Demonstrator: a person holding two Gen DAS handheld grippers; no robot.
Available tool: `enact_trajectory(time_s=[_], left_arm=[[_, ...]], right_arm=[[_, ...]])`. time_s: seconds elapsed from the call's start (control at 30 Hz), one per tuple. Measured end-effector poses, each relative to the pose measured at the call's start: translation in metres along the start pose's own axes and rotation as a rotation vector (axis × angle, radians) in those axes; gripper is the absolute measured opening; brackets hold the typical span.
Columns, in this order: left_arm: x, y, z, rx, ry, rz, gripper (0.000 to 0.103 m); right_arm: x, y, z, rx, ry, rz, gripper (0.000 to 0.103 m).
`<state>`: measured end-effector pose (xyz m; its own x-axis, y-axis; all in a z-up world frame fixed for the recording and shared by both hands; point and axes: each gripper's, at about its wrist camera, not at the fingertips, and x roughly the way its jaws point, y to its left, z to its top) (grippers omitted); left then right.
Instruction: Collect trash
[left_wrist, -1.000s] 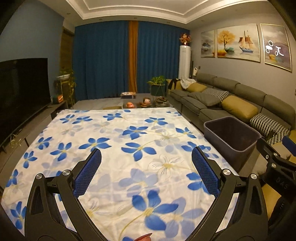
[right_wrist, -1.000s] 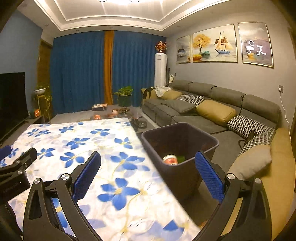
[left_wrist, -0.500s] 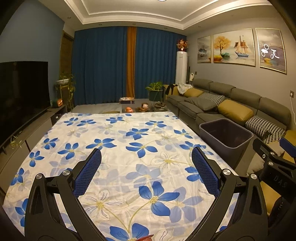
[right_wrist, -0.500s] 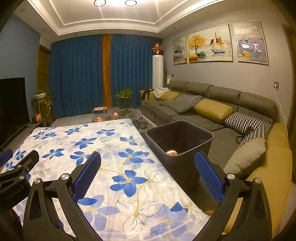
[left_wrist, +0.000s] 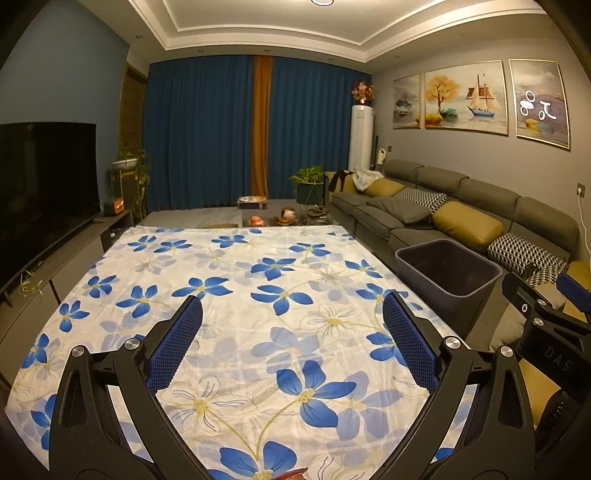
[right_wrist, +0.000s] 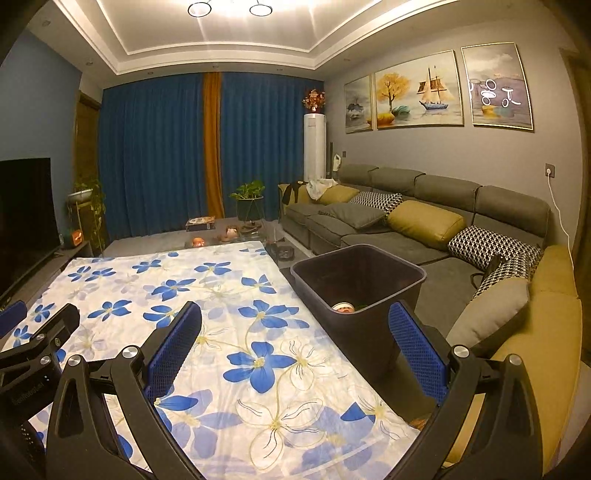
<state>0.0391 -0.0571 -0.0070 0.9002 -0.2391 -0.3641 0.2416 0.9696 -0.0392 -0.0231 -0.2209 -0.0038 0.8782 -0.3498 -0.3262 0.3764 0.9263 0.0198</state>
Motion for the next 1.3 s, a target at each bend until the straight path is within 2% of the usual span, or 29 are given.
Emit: enact_trajectory(time_s=[1.3], left_arm=[[-0.0059, -0.004, 0.004, 0.011, -0.005, -0.006, 0.095]], right_arm=[[-0.0022, 0.0033, 0.0025, -0.007, 0.002, 0.011, 0.098]])
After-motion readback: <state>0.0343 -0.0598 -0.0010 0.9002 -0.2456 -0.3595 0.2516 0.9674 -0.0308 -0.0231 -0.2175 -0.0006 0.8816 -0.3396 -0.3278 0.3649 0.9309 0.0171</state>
